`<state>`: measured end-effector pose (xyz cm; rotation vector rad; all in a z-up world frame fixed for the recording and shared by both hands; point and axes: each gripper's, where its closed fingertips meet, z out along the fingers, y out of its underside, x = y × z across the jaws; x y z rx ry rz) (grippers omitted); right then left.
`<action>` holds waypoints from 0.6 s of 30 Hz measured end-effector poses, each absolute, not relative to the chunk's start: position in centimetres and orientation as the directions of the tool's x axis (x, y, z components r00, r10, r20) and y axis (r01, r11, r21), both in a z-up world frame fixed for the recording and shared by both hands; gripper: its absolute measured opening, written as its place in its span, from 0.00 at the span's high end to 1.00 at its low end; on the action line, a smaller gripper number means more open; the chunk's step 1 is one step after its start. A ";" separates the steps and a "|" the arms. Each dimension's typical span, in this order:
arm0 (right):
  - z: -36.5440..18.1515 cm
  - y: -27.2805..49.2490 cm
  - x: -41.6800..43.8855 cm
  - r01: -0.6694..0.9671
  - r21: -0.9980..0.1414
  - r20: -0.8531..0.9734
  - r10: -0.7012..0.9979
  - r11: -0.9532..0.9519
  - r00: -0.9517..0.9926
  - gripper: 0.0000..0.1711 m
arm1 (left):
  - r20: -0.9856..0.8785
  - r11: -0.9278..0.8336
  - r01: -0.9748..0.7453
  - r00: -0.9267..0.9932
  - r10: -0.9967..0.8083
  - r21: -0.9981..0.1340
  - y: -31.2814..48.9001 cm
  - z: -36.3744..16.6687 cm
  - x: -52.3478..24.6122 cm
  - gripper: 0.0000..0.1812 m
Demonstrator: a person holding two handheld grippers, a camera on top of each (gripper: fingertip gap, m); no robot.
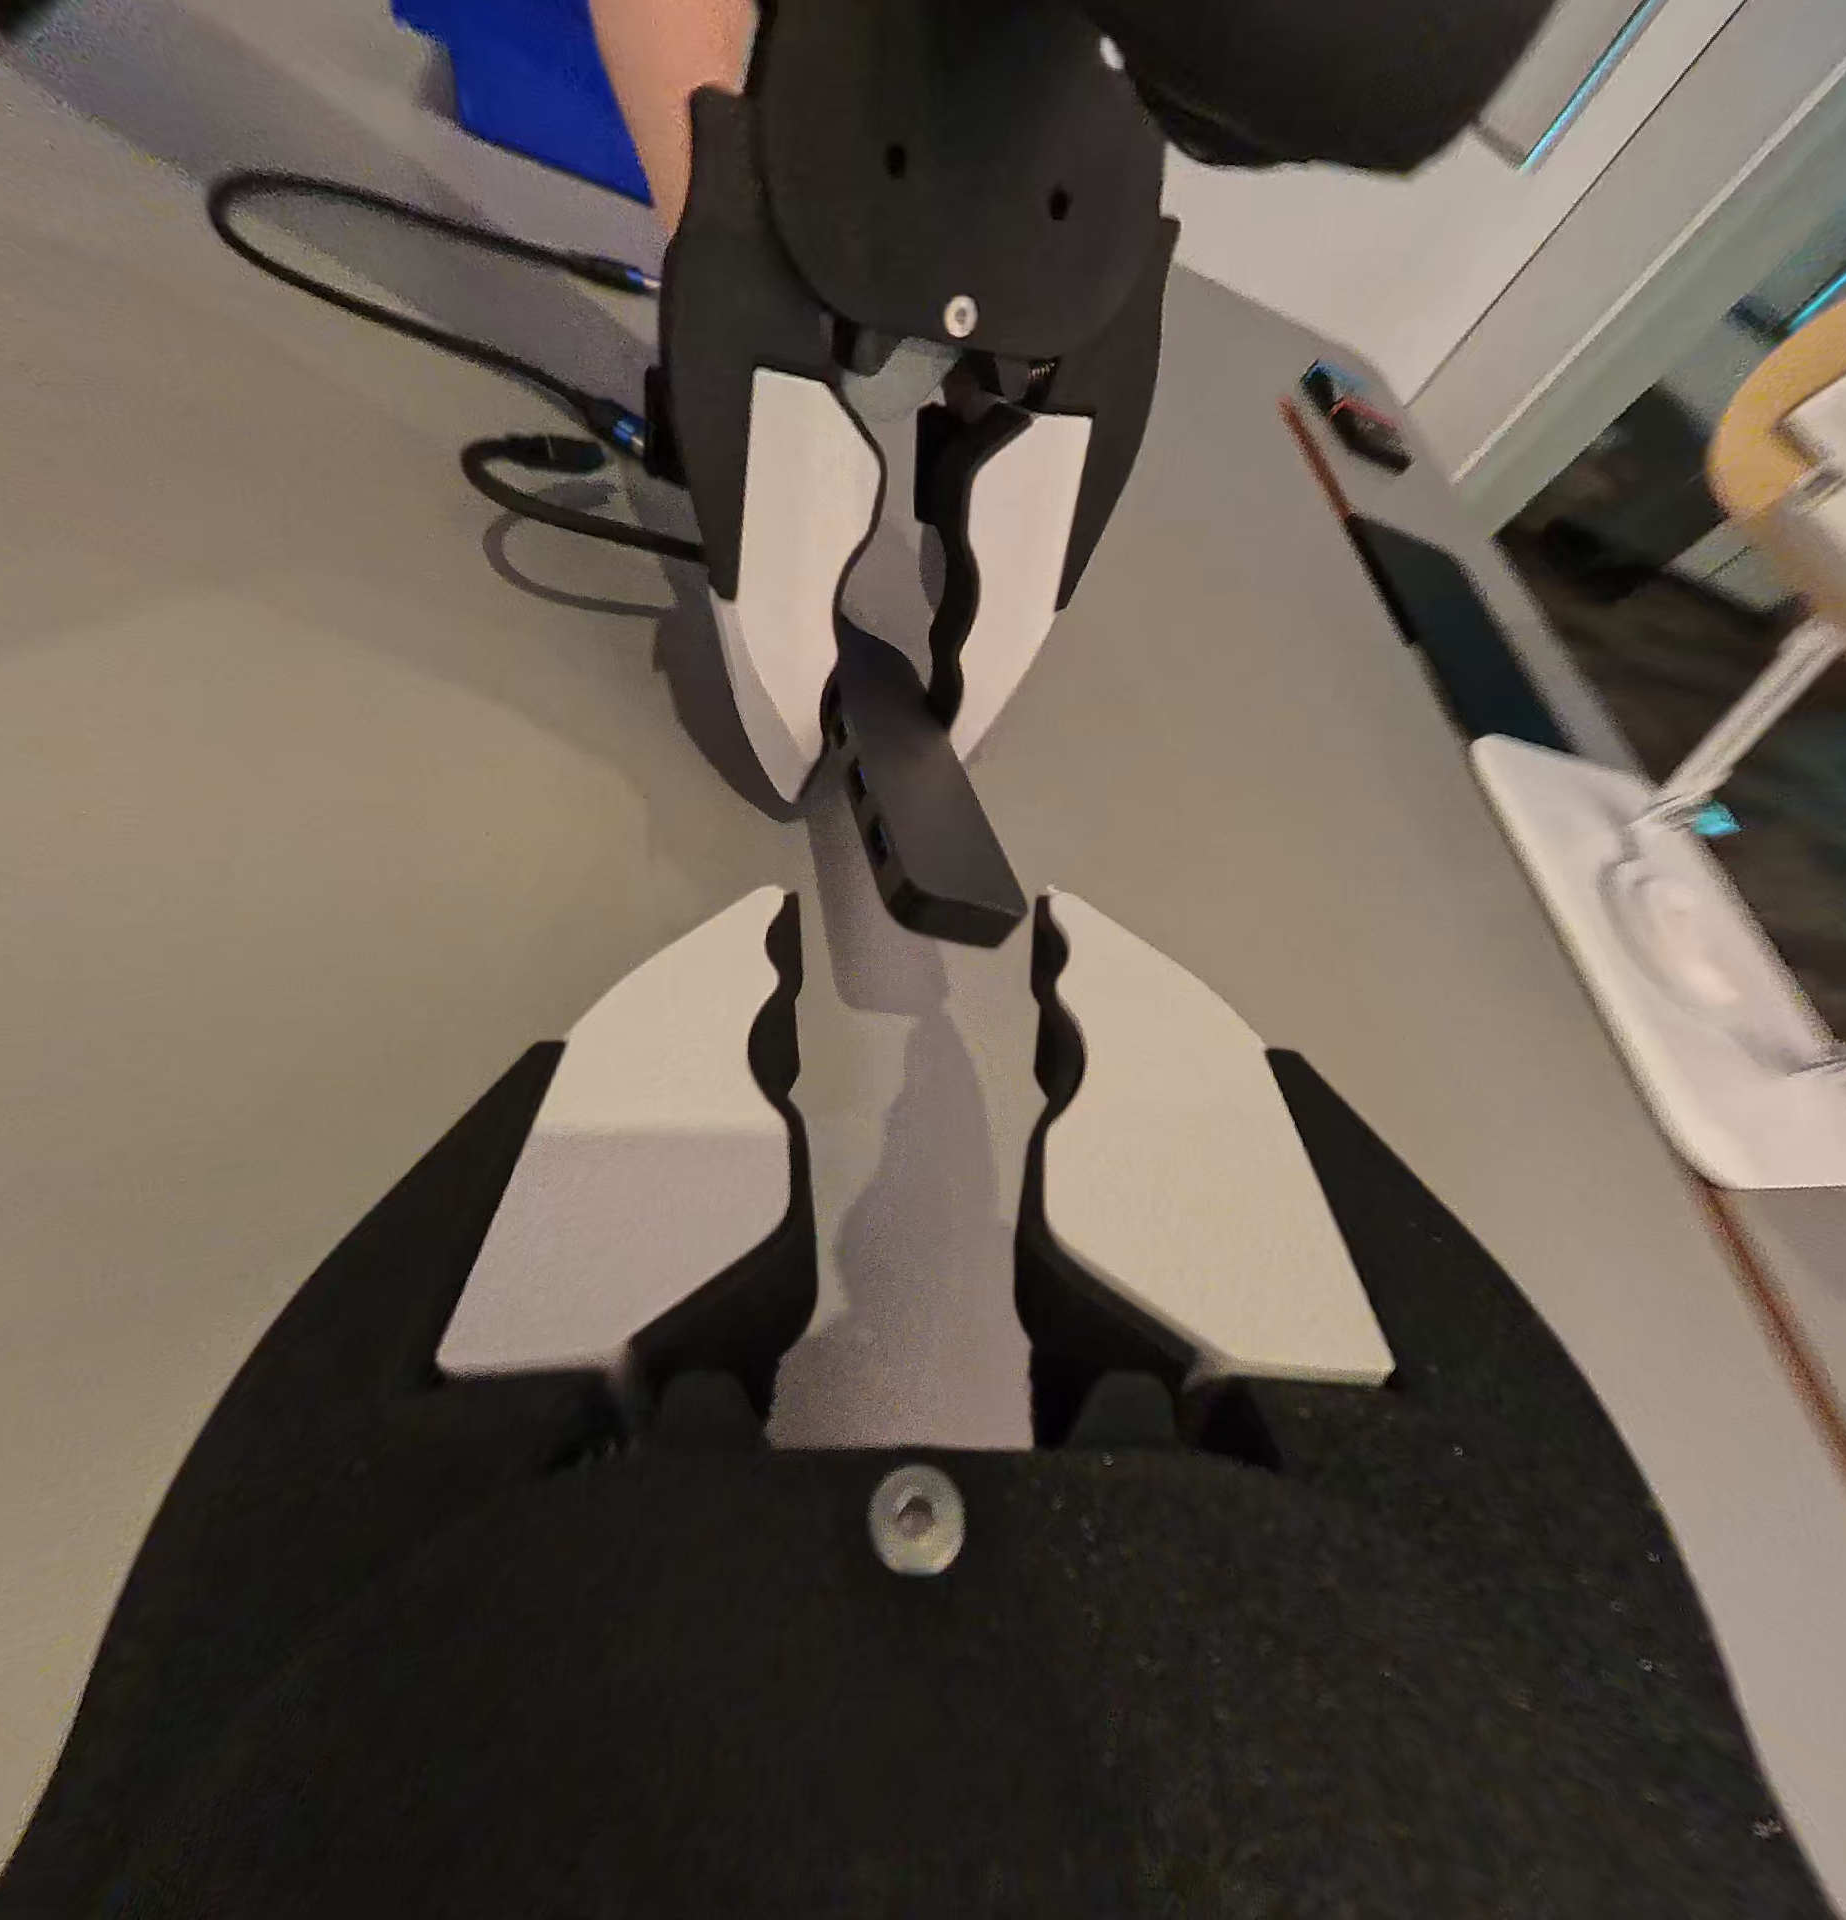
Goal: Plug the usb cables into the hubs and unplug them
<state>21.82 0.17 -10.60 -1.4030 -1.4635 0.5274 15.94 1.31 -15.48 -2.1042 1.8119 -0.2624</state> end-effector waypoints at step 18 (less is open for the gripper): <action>-8.7 -2.1 19.6 0.445 -0.633 0.697 0.716 0.633 -0.028 0.79 | 0.025 -0.024 -0.955 0.018 -1.000 -0.295 -1.9 -13.1 15.6 0.81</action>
